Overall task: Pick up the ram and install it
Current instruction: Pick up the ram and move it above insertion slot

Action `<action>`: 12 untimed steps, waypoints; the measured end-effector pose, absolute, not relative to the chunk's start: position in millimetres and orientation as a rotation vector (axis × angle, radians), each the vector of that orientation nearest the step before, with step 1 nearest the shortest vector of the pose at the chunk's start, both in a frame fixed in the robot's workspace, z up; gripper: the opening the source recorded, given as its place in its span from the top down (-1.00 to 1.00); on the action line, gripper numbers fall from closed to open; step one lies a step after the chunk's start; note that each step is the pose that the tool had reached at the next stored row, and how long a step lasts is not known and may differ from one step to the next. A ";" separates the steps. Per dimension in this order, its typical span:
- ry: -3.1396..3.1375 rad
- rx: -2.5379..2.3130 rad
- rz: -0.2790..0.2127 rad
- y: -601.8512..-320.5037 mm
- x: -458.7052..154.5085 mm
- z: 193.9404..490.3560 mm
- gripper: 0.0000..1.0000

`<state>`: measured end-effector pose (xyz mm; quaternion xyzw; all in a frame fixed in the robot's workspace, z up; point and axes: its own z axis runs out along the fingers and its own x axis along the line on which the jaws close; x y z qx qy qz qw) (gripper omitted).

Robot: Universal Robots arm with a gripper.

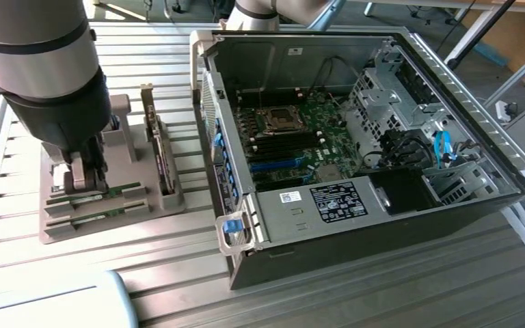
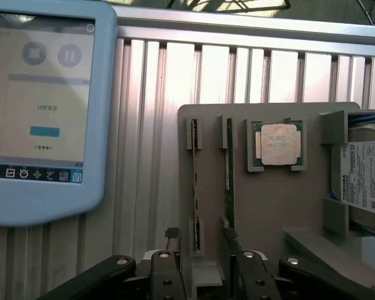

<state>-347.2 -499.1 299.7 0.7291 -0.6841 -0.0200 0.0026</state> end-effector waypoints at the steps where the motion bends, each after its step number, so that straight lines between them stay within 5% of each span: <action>1: -2.145 2.287 -0.063 -499.8 -347.2 297.4 0.23; 12: -2.145 2.287 -0.063 -502.3 -347.2 277.3 0.23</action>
